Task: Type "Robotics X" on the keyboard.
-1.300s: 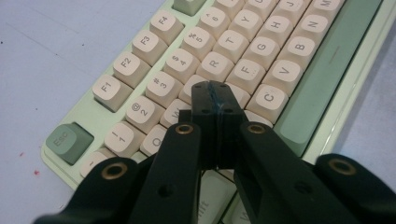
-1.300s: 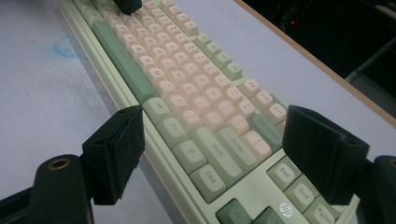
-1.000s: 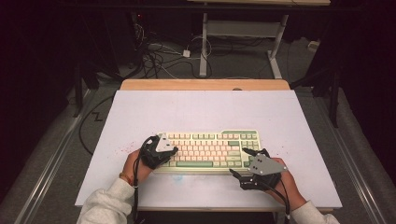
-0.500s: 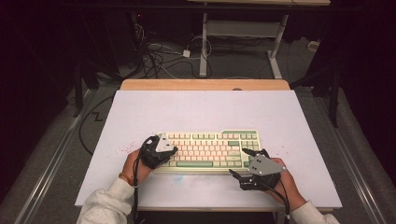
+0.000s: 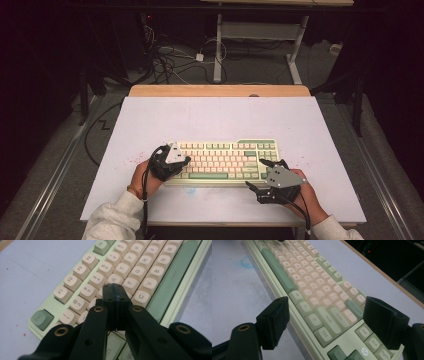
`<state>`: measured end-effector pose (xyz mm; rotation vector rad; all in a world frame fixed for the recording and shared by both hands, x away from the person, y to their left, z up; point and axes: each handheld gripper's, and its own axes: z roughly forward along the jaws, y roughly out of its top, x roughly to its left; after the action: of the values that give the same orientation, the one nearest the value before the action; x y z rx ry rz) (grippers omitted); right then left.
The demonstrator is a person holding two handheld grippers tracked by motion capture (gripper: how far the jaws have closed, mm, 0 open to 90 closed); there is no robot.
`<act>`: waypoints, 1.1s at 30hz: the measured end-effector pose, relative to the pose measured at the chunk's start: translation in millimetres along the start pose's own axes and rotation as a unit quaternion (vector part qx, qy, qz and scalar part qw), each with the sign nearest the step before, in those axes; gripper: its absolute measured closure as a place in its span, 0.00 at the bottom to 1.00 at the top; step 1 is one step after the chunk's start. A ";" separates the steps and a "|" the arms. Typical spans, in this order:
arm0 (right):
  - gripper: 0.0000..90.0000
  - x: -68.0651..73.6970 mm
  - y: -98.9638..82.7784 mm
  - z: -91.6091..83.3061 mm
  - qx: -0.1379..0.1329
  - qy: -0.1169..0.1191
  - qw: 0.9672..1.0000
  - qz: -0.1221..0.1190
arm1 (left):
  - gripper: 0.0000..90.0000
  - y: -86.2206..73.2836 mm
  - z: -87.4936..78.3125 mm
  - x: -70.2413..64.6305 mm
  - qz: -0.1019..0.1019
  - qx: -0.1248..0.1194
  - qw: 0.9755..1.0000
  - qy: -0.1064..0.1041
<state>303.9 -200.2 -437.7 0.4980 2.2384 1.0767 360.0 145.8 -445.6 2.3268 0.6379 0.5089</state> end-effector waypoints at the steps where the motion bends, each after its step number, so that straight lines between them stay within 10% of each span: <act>1: 0.25 -0.2 0.1 -0.2 0.000 -0.001 1.000 0.001 | 0.98 0.4 -0.7 -0.2 0.000 -0.001 1.000 0.001; 33: 0.25 -3.3 -0.5 -2.0 -0.002 -0.008 1.000 0.005 | 0.97 6.8 -10.4 -23.6 0.036 -0.022 0.999 -0.035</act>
<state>305.0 -203.5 -435.9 0.5148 2.2212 1.0784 337.8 133.2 -437.9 2.3213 0.5072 0.4680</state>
